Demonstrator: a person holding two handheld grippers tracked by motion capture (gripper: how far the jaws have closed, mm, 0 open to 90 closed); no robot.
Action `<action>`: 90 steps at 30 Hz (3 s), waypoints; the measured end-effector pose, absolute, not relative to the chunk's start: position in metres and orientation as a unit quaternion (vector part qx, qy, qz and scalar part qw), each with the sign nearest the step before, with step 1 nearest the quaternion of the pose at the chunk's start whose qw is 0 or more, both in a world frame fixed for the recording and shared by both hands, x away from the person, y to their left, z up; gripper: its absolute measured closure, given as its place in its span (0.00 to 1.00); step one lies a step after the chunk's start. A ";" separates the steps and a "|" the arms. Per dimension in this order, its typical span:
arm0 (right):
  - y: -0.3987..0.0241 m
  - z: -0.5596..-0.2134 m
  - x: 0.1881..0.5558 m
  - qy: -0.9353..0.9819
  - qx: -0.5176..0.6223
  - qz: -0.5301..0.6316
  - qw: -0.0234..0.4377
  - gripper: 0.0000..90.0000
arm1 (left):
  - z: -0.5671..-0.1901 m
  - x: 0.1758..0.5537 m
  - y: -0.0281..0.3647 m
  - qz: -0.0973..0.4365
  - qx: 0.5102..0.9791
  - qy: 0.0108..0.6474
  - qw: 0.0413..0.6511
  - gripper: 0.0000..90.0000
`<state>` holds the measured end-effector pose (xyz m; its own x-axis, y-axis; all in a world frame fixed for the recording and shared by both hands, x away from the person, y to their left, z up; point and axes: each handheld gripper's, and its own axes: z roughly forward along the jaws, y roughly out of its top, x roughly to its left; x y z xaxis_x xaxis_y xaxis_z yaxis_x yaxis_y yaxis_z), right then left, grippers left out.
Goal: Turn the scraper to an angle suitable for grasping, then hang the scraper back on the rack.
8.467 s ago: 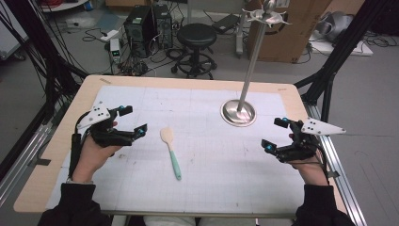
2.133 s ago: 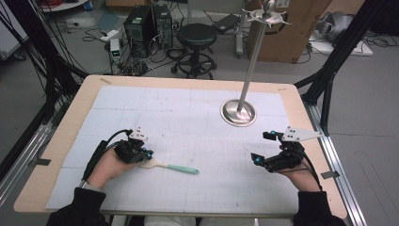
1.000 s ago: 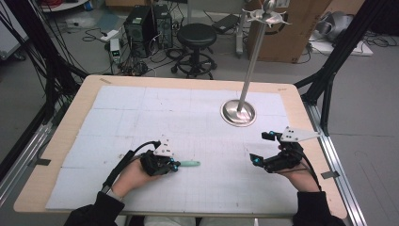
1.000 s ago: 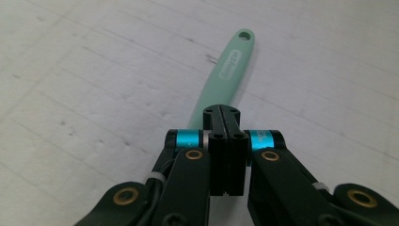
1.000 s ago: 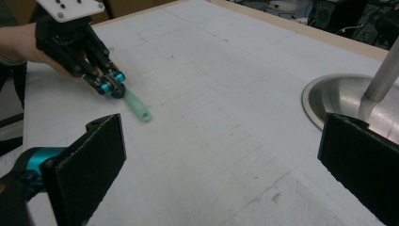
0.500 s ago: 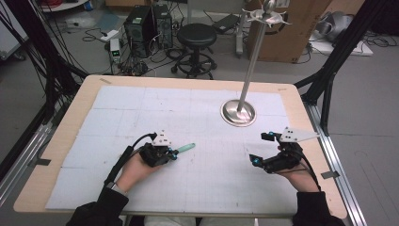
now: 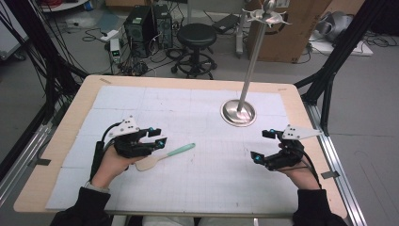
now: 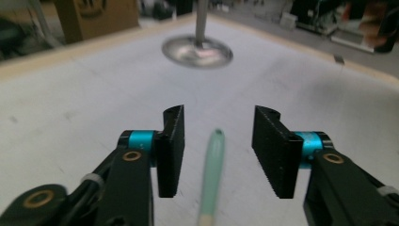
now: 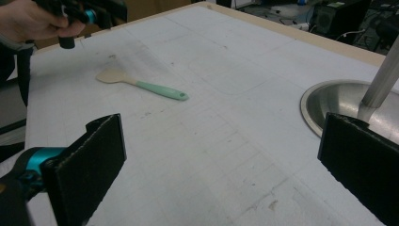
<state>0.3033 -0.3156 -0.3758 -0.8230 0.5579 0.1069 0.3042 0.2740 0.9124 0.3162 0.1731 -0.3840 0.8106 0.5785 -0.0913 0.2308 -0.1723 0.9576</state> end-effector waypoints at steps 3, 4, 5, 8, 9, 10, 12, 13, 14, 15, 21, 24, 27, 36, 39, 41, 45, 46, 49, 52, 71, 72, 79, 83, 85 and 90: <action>-0.316 -0.374 0.303 0.788 0.273 0.539 0.118 0.00 | -0.379 0.312 0.183 0.164 0.744 0.260 0.593 0.48; -0.317 -0.373 0.302 0.787 0.272 0.541 0.119 0.00 | -0.378 0.311 0.187 0.168 0.743 0.256 0.595 0.44; -0.318 -0.371 0.302 0.784 0.271 0.545 0.120 0.00 | -0.377 0.310 0.189 0.170 0.743 0.256 0.594 0.39; -0.320 -0.369 0.303 0.778 0.275 0.553 0.119 0.00 | -0.377 0.309 0.194 0.200 0.745 0.273 0.575 0.13; -0.320 -0.369 0.304 0.776 0.276 0.555 0.118 0.00 | -0.378 0.309 0.196 0.210 0.743 0.281 0.570 0.12; -0.320 -0.370 0.305 0.775 0.275 0.556 0.117 0.00 | -0.379 0.310 0.197 0.210 0.742 0.292 0.566 0.12; -0.319 -0.371 0.307 0.779 0.274 0.553 0.115 0.00 | -0.381 0.311 0.198 0.201 0.744 0.303 0.561 0.11; -0.318 -0.372 0.308 0.779 0.272 0.552 0.115 0.00 | -0.382 0.311 0.198 0.198 0.747 0.302 0.558 0.11; -0.317 -0.372 0.309 0.779 0.273 0.553 0.113 0.00 | -0.383 0.310 0.198 0.197 0.748 0.302 0.556 0.11; -0.317 -0.372 0.309 0.780 0.274 0.551 0.112 0.00 | -0.383 0.310 0.197 0.194 0.752 0.299 0.555 0.11; -0.318 -0.371 0.309 0.779 0.276 0.552 0.113 0.00 | -0.386 0.310 0.191 0.175 0.762 0.285 0.555 0.12; -0.318 -0.370 0.308 0.777 0.273 0.555 0.115 0.00 | -0.388 0.315 0.184 0.155 0.776 0.268 0.549 0.12; -0.320 -0.370 0.305 0.777 0.276 0.554 0.114 0.00 | -0.394 0.319 0.177 0.141 0.790 0.255 0.539 0.12; -0.322 -0.376 0.304 0.780 0.283 0.546 0.113 0.00 | -0.396 0.337 0.157 0.105 0.861 0.204 0.455 0.28; -0.323 -0.375 0.301 0.781 0.282 0.546 0.116 0.00 | -0.396 0.345 0.150 0.098 0.873 0.198 0.434 0.27; -0.324 -0.374 0.298 0.780 0.283 0.545 0.117 0.00 | -0.397 0.350 0.145 0.089 0.888 0.195 0.406 0.27; -0.327 -0.375 0.296 0.780 0.286 0.544 0.118 0.00 | -0.402 0.358 0.134 0.065 0.915 0.181 0.355 0.19; -0.328 -0.376 0.295 0.779 0.287 0.544 0.119 0.00 | -0.403 0.359 0.131 0.065 0.922 0.177 0.338 0.21; -0.328 -0.376 0.295 0.780 0.286 0.544 0.117 0.00 | -0.405 0.363 0.123 0.056 0.929 0.173 0.322 0.23; -0.325 -0.377 0.297 0.783 0.283 0.542 0.112 0.01 | -0.407 0.366 0.118 0.044 0.940 0.168 0.293 0.33; -0.323 -0.380 0.300 0.785 0.284 0.541 0.107 0.00 | -0.409 0.366 0.107 0.026 0.969 0.187 0.159 0.78; -0.324 -0.380 0.300 0.784 0.285 0.541 0.106 0.00 | -0.409 0.365 0.105 0.030 0.970 0.185 0.154 0.79; -0.323 -0.381 0.299 0.786 0.283 0.539 0.104 0.00 | -0.407 0.365 0.097 0.029 0.973 0.191 0.125 0.84; -0.324 -0.381 0.300 0.785 0.284 0.540 0.105 0.00 | -0.406 0.363 0.090 0.032 0.974 0.199 0.103 0.88; -0.324 -0.381 0.300 0.785 0.285 0.541 0.105 0.00 | -0.406 0.363 0.087 0.033 0.975 0.203 0.089 0.89; -0.324 -0.380 0.299 0.782 0.285 0.543 0.109 0.00 | -0.406 0.365 0.089 0.025 0.974 0.202 0.097 0.89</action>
<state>0.2988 -0.3244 -0.3800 -0.8131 0.5651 0.1394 0.3278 0.2467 0.9120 0.3650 0.0890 -0.4058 0.9173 0.3980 0.0090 0.3884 -0.8996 0.1999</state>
